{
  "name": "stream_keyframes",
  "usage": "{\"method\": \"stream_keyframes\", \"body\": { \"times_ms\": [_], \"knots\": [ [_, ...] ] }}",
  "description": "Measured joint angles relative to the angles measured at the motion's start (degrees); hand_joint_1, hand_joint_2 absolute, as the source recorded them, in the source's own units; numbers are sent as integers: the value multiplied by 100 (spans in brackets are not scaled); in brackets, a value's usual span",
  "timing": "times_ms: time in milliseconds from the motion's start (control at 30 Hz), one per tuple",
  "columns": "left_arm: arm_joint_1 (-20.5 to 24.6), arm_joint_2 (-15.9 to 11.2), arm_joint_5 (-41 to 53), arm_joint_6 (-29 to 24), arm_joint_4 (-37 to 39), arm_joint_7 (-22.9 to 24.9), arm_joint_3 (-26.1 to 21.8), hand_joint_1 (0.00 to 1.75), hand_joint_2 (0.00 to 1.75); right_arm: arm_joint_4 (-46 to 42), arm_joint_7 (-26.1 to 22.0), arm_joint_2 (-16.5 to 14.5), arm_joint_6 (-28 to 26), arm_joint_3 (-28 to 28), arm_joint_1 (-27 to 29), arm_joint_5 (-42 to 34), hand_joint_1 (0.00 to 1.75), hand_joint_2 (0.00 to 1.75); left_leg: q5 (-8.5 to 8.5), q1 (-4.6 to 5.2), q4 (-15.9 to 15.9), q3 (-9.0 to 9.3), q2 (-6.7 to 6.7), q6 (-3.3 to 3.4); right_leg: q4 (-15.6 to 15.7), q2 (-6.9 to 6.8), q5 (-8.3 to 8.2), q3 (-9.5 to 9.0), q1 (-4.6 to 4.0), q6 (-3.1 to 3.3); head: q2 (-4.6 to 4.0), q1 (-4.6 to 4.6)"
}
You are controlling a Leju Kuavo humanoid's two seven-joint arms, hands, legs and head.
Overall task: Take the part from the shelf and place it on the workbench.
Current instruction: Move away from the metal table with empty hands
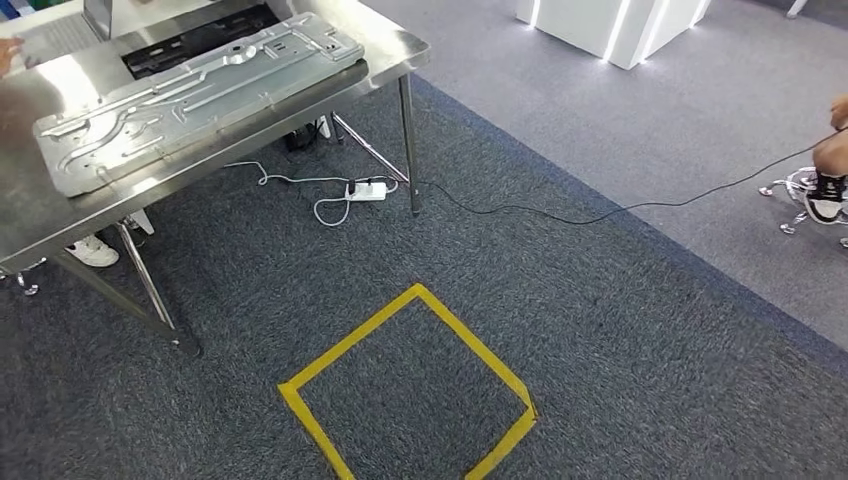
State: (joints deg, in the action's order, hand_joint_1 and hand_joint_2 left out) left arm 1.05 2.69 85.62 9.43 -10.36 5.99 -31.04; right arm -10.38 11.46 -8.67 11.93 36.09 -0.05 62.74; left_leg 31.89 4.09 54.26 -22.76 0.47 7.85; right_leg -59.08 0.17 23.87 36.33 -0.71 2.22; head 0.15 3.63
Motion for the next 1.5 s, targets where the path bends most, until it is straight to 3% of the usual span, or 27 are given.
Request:
{"method": "stream_keyframes", "body": {
  "times_ms": [100,133,233,267,300,367,400,467,533,567,600,667,733,767,800,867,933,967,1000,1067,1133,1200,1267,1300,1400,1433,1500],
  "knots": [
    [-12,-14,3,16,-6,-127,-17,0,0,10,-9,111,101,5,9,-53,0,0,-207,-62,-408,56,79,25,22,35,-48,71,7,-66,-1,34],
    [-17,-4,4,9,-6,-148,-21,0,0,10,-8,150,123,11,8,-61,0,0,-301,-107,-502,50,114,12,-136,44,94,138,12,-108,-1,43],
    [-51,7,5,-13,-6,-199,-26,0,0,10,-3,252,195,38,7,-69,0,0,-426,-227,-492,-82,237,-153,-1091,33,722,443,156,-332,-1,45],
    [-63,12,5,-19,-6,-217,-26,0,0,10,-1,287,219,49,6,-70,0,0,-430,-275,-438,-135,287,-223,-1266,17,791,451,223,-416,-1,44],
    [-70,20,5,-23,-6,-232,-26,0,0,10,-1,322,240,59,5,-71,0,0,-415,-333,-363,-188,337,-293,-1240,-6,756,359,292,-500,-1,43],
    [-72,37,5,-27,-7,-257,-27,0,0,10,-1,385,281,75,-3,-72,0,0,-321,-459,-119,-305,434,-477,-674,-129,553,-49,417,-688,-1,41],
    [-69,24,4,-29,-8,-265,-28,0,0,11,-1,389,304,79,-10,-72,0,0,-244,-504,50,-386,474,-578,-411,-205,485,-196,454,-741,-1,37],
    [-66,3,3,-33,-8,-280,-30,0,0,15,-2,413,343,84,-18,-73,0,0,-118,-539,321,-514,529,-726,-252,-266,512,-249,452,-657,-1,51],
    [-62,1,3,-37,-6,-291,-31,0,0,20,-2,462,367,99,-3,-73,0,0,-80,-556,399,-544,569,-762,-352,-174,532,-177,408,-458,1,68],
    [-60,3,3,-37,-6,-296,-31,0,0,22,-2,486,379,109,4,-73,0,0,-39,-569,424,-539,538,-773,-362,-134,530,-160,390,-405,0,66],
    [-59,6,2,-36,-6,-299,-31,0,0,22,-2,513,391,120,4,-73,0,0,59,-589,512,-565,450,-777,-360,-92,517,-144,373,-362,0,68],
    [-77,17,1,-27,-6,-305,-31,0,0,22,-1,553,417,131,-3,-71,0,0,451,-603,1003,-764,193,-763,-335,-9,476,-106,334,-283,0,68],
    [-104,25,0,-12,-4,-301,-31,0,0,23,-1,566,438,138,-3,-65,0,0,843,-567,1738,-1086,47,-695,-306,103,427,-61,270,-225,0,68],
    [-115,26,-1,-3,-4,-297,-33,0,0,23,-1,568,445,142,2,-62,0,0,898,-531,1962,-1184,21,-640,-296,175,405,-43,237,-204,0,68],
    [-121,26,-2,5,-4,-292,-35,0,0,23,-1,568,452,145,7,-60,0,0,832,-483,2000,-1197,-2,-569,-291,252,389,-34,206,-189,1,68],
    [-126,21,-3,17,-5,-287,-41,0,0,23,-1,565,462,148,11,-55,0,0,377,-340,1473,-962,-124,-359,-275,406,371,-63,157,-173,0,67],
    [-129,-6,-3,22,-4,-286,-47,0,0,31,-1,539,472,149,0,-52,0,0,-74,-212,825,-697,-459,-88,-222,538,332,-85,167,-168,0,53],
    [-137,-29,-3,26,-4,-284,-51,0,0,36,-2,523,477,149,-14,-50,0,0,-204,-175,640,-645,-586,4,-190,603,295,-82,194,-186,-1,41],
    [-137,-47,-3,29,-3,-283,-57,0,0,40,-6,516,480,149,-21,-49,0,0,-259,-162,567,-630,-638,53,-152,685,247,-67,232,-210,0,35],
    [-122,-61,-3,34,-2,-281,-76,0,0,42,-15,524,490,151,-22,-47,0,0,-377,-157,329,-540,-499,63,-66,793,159,-73,259,-262,-1,32],
    [-96,-41,-3,36,-2,-288,-93,0,0,40,-19,550,492,154,-11,-44,0,0,-451,-196,-75,-344,-337,-7,-147,535,255,-16,206,-277,0,24],
    [-109,-19,-3,41,-1,-299,-107,0,0,39,-19,573,490,156,-14,-40,0,0,-445,-236,-268,-267,-168,-109,-652,177,587,221,175,-312,0,11],
    [-137,-3,-3,47,0,-305,-118,0,0,39,-19,586,490,156,-16,-38,0,0,-407,-261,-199,-329,31,-173,-1204,62,817,449,223,-392,1,7],
    [-143,6,-3,52,0,-306,-121,0,0,39,-19,597,489,156,-13,-38,0,0,-375,-281,-139,-368,134,-220,-1262,28,797,452,258,-439,0,7],
    [-132,15,-3,59,-1,-307,-125,0,0,39,-19,620,488,157,-8,-38,0,0,-231,-360,121,-485,378,-423,-532,-165,469,19,340,-581,0,5],
    [-124,9,-3,58,-1,-310,-126,0,0,39,-19,608,489,156,-7,-38,0,0,-164,-372,241,-532,432,-495,-336,-250,412,-77,339,-590,0,1],
    [-108,-3,-3,57,-1,-314,-128,0,0,40,-19,600,490,156,3,-38,0,0,-68,-358,391,-587,516,-595,-335,-305,428,-63,303,-493,1,5]
  ]
}}
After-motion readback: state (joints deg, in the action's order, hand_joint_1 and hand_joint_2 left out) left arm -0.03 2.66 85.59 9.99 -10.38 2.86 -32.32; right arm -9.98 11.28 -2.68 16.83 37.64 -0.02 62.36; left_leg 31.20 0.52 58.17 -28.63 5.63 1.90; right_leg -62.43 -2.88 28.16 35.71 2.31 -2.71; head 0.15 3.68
